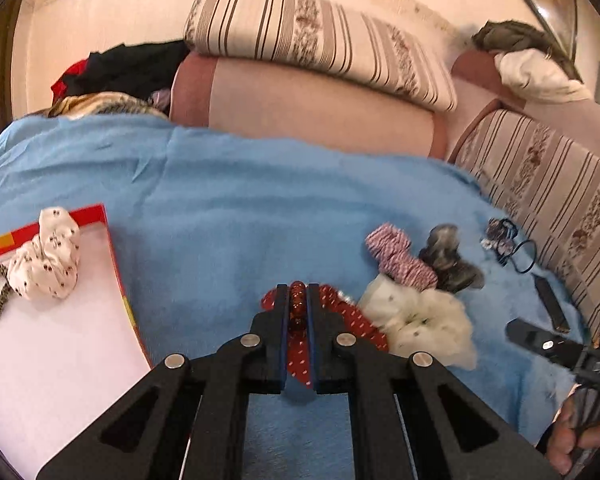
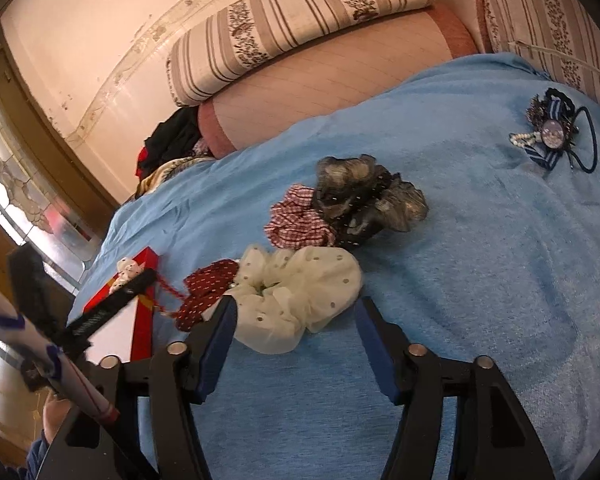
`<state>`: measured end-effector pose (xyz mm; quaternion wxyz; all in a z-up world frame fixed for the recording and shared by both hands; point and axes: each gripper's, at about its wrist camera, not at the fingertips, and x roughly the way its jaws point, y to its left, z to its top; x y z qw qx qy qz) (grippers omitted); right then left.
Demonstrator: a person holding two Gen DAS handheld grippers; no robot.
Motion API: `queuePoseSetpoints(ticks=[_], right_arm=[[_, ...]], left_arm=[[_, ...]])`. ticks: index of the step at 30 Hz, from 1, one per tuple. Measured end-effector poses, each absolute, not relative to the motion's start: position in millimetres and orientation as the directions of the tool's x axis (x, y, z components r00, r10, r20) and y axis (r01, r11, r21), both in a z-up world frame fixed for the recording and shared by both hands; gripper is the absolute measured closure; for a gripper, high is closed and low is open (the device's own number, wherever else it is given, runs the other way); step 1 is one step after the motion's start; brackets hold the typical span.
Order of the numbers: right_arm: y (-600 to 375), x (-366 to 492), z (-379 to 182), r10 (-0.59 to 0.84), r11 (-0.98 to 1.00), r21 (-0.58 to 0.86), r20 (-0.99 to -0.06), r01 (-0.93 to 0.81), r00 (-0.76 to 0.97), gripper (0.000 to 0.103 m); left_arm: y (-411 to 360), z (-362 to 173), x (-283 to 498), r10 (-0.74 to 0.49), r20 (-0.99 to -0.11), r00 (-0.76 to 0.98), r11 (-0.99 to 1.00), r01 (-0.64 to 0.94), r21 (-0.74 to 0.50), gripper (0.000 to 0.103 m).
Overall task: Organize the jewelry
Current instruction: 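Grasp the red bead bracelet with the left gripper while the right grasps the cream mesh scrunchie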
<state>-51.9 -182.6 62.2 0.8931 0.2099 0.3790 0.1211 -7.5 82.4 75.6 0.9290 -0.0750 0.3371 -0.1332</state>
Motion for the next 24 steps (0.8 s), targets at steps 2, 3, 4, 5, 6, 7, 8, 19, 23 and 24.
queuePoseSetpoints(ticks=[2,3,4,5,6,7,8,19,23,24], right_arm=[[-183.6,-48.7,57.2,0.372,0.882,0.470,-0.640,-0.040,0.672,0.035],[-183.9,-47.0,54.7,0.370,0.882,0.470,-0.646,-0.033,0.668,0.034],[-184.1,-44.4,51.9,0.369,0.882,0.471,-0.654,-0.026,0.661,0.034],[-183.7,-40.8,47.5,0.376,0.877,0.481,-0.662,-0.018,0.648,0.034],[-183.4,-38.7,44.8,0.382,0.873,0.488,-0.666,-0.013,0.641,0.034],[-182.9,-36.2,42.1,0.386,0.869,0.495,-0.670,-0.006,0.635,0.034],[-182.2,-32.6,38.6,0.395,0.861,0.509,-0.671,0.002,0.628,0.034],[-156.6,8.3,13.6,0.467,0.830,0.557,-0.691,-0.006,0.551,0.078],[-155.4,0.3,25.7,0.446,0.854,0.517,-0.670,-0.058,0.593,0.089],[-156.7,-5.8,36.5,0.425,0.867,0.493,-0.650,-0.077,0.630,0.090]], left_arm=[[81.7,79.9,-8.5,-0.313,-0.593,0.742,0.948,0.211,-0.238,0.096],[80.5,81.7,-9.6,-0.316,-0.587,0.745,0.948,0.217,-0.235,0.096],[78.5,83.1,-10.7,-0.315,-0.582,0.750,0.948,0.223,-0.226,0.096],[76.3,84.1,-11.9,-0.318,-0.581,0.749,0.947,0.231,-0.221,0.096],[73.6,84.5,-12.7,-0.320,-0.581,0.748,0.947,0.239,-0.214,0.096],[71.9,83.9,-13.5,-0.319,-0.581,0.749,0.948,0.242,-0.208,0.096],[69.8,83.6,-13.7,-0.321,-0.582,0.747,0.947,0.249,-0.203,0.096],[65.1,81.0,-14.8,-0.323,-0.589,0.741,0.946,0.269,-0.180,0.096],[65.8,82.0,-16.1,-0.320,-0.583,0.747,0.947,0.270,-0.175,0.096],[66.0,82.5,-16.7,-0.320,-0.580,0.749,0.947,0.269,-0.175,0.096]])
